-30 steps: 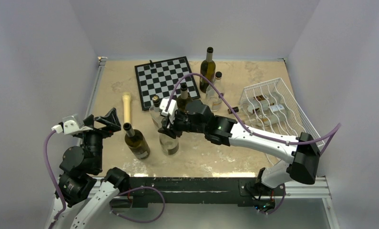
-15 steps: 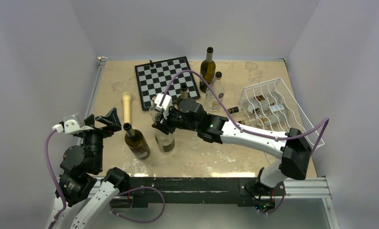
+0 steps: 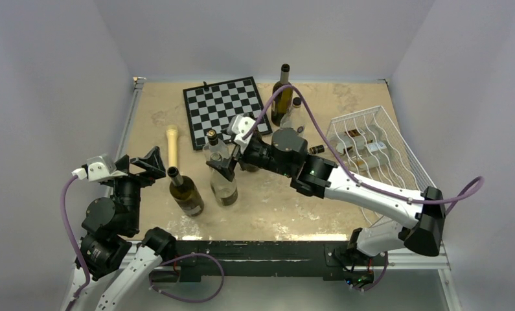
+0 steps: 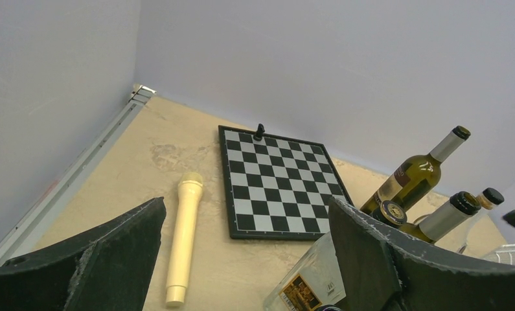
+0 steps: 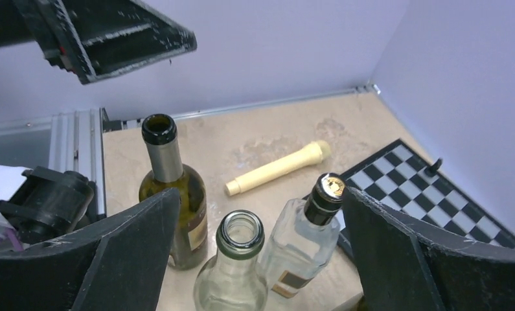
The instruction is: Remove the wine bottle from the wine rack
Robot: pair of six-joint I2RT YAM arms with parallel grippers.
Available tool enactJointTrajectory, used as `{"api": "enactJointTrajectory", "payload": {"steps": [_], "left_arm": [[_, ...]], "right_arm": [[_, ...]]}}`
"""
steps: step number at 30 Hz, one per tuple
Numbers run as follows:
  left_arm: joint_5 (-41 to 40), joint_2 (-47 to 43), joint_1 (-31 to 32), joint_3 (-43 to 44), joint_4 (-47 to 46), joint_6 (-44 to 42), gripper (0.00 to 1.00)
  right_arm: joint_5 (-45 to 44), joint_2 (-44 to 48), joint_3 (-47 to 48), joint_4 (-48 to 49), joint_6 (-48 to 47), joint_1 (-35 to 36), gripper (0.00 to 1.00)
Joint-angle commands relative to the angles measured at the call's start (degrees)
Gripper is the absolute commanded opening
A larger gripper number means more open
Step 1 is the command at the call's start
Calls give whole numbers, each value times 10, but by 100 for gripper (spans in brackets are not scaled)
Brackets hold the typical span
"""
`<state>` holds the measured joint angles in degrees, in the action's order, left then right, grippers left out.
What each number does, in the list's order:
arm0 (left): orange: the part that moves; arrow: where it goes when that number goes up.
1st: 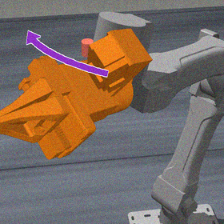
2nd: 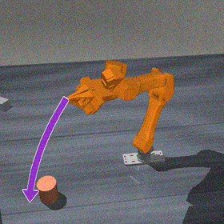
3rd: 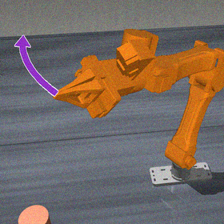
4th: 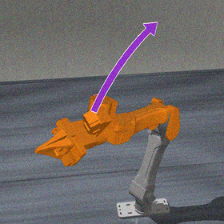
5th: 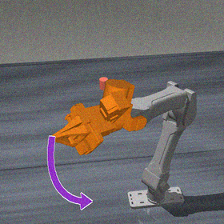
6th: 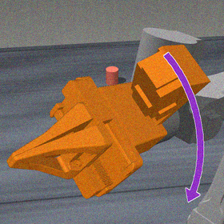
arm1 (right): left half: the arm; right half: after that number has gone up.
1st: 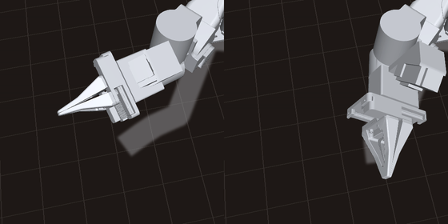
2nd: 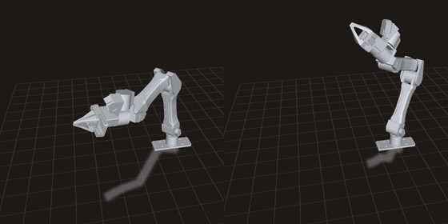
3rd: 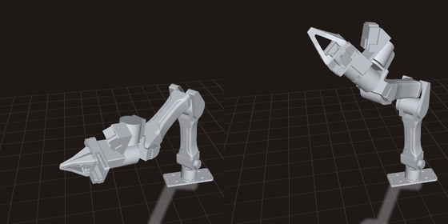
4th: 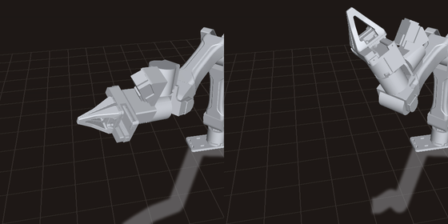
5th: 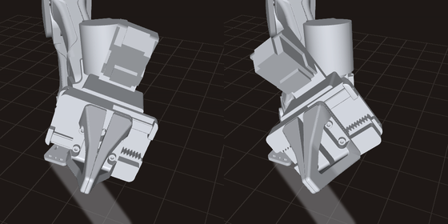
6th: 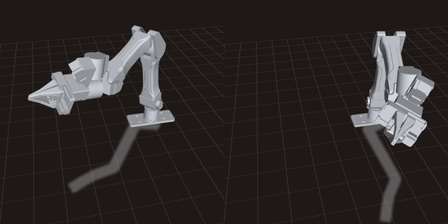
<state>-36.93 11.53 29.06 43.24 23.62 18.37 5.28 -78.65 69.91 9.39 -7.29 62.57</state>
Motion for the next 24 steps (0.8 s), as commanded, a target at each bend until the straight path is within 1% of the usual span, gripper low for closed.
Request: {"api": "enactJointTrajectory", "payload": {"steps": [1, 3, 6, 8, 9, 13, 14, 16, 20, 22, 24], "left_arm": [[7, 8, 4, 1, -17, -11, 100], [8, 8, 4, 1, -17, -11, 100], [12, 6, 3, 2, -16, -10, 100], [16, 4, 4, 2, -17, -9, 100], [17, 3, 3, 2, -16, -8, 100], [16, 3, 3, 2, -17, -8, 100], [17, 3, 3, 3, -16, -8, 100], [15, 2, 3, 3, -16, -8, 100], [15, 0, 4, 2, -16, -7, 100], [16, 1, 4, 2, -16, -7, 100], [17, 3, 3, 2, -16, -5, 100]], "right_arm": [[-4, 54, -7, 0, -47, -1, 98], [-6, 91, -20, -11, -81, -1, 98], [-54, 146, -59, -4, -138, -1, 98], [-106, 174, -79, -19, -228, -5, 98], [-127, 184, -84, -27, -244, -14, 98], [-119, 226, -104, -101, -331, -76, 98], [-117, 232, -108, -132, -351, -93, 98], [-125, 236, -116, -186, -384, -126, 96], [-129, 235, -159, -243, -456, -198, 94], [-155, 213, -176, -264, -496, -219, 94], [-200, 181, -187, -281, -544, -229, 93]]}}
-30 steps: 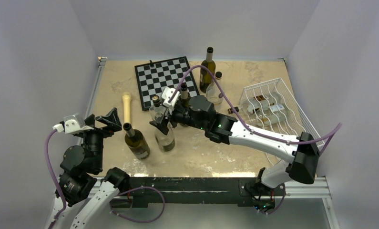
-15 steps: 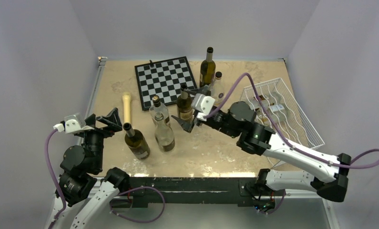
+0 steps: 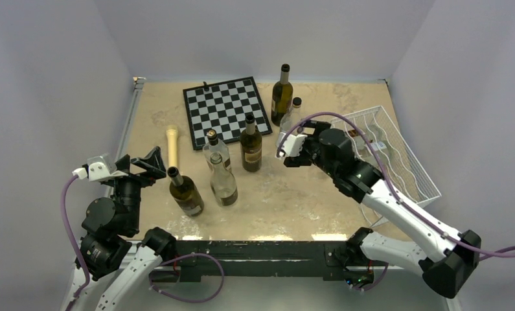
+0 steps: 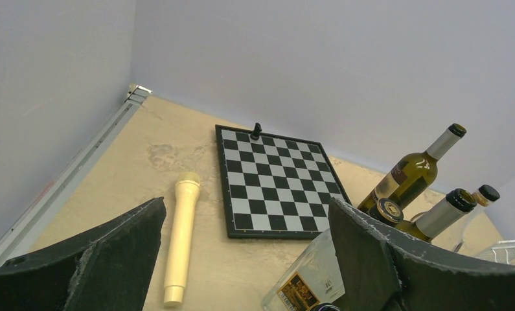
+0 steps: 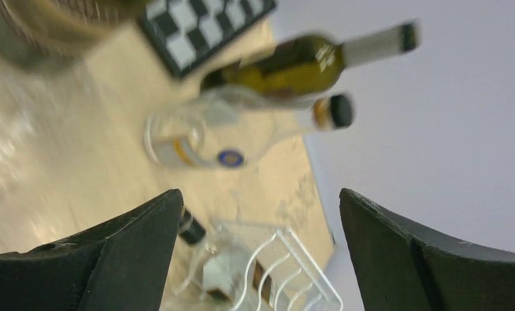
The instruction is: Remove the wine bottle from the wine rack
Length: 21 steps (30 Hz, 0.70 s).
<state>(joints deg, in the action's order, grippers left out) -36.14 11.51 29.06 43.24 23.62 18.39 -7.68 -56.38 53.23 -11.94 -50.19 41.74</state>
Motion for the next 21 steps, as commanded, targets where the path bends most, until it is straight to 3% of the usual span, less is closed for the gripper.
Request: {"api": "enactJointTrajectory", "payload": {"steps": [1, 5, 10, 21], "left_arm": [[10, 3, 3, 2, -16, -5, 100], [12, 4, 4, 2, -16, -4, 100], [11, 4, 3, 2, -15, -3, 100], [20, 0, 3, 1, -16, 3, 100]], "right_arm": [[-97, -55, -24, -72, -131, -25, 93], [-53, -77, -21, -165, -153, -47, 91], [-51, -117, -50, -191, -199, -67, 87], [-81, -226, -39, -206, -179, -116, 77]]}}
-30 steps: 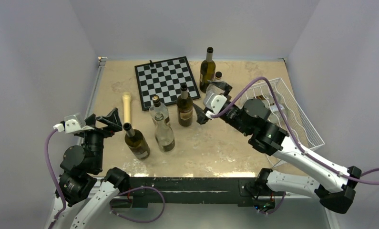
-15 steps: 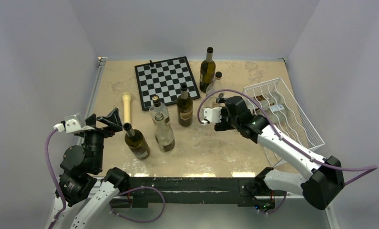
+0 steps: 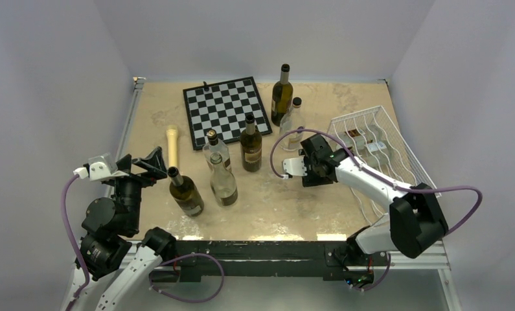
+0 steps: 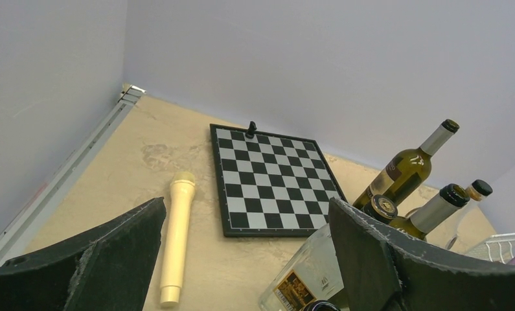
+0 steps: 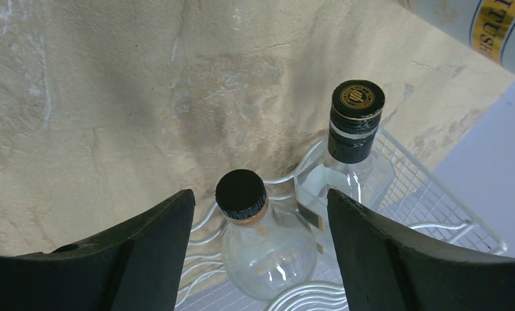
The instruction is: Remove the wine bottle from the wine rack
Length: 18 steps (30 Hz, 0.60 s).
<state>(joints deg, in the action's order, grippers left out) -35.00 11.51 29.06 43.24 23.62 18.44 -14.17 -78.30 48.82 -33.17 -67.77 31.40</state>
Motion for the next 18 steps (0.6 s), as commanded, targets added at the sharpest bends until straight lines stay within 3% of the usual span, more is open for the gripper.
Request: {"api": "enactJointTrajectory", "payload": {"steps": [1, 18], "left_arm": [[8, -1, 3, 1, -16, 4, 100], [7, 1, 4, 1, -18, 3, 100]], "right_arm": [[-18, -13, 4, 10, -2, -21, 77], [13, -26, -38, 71, -55, -123, 67]]}}
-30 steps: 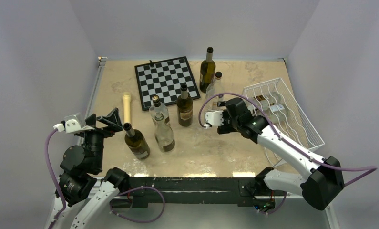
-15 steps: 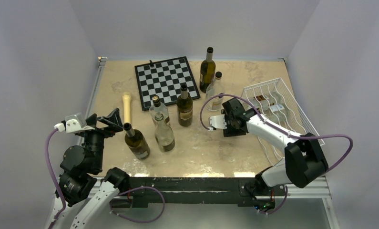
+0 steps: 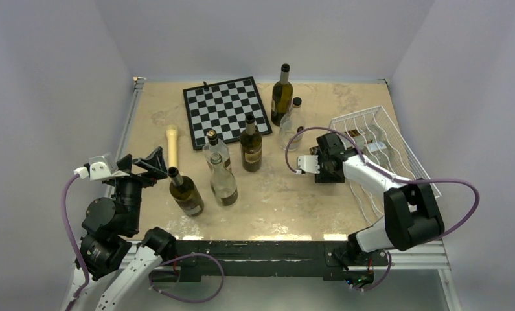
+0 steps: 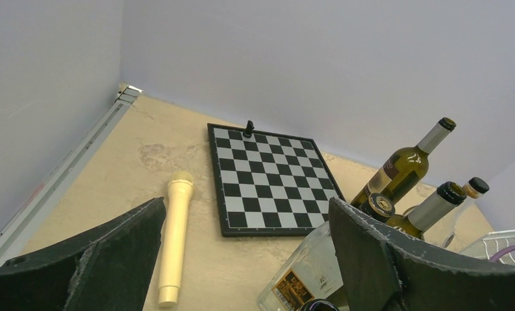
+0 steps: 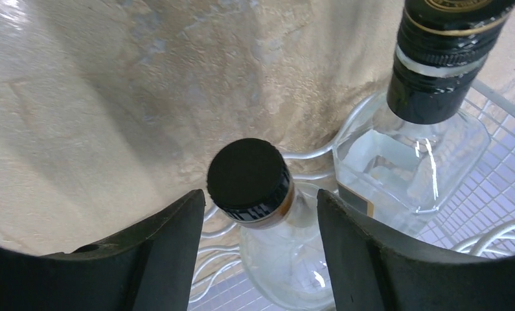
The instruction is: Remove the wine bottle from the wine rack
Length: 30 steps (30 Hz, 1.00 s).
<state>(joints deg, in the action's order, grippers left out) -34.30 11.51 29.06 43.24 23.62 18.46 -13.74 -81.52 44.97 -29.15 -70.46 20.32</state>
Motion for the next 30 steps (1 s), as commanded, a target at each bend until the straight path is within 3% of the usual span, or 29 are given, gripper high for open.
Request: {"api": "enactJointTrajectory", "payload": {"steps": [1, 14, 18, 30], "left_arm": [[0, 1, 4, 1, -18, 3, 100], [-3, -8, 4, 1, -18, 5, 100], [-4, -11, 4, 1, -17, 4, 100], [3, -13, 4, 1, -19, 9, 100]], "right_arm": [[11, 4, 0, 32, -30, -12, 66], [10, -11, -13, 27, -35, -14, 55], [10, -1, -11, 18, -39, -12, 44], [-25, -15, -17, 6, -36, 17, 41]]}}
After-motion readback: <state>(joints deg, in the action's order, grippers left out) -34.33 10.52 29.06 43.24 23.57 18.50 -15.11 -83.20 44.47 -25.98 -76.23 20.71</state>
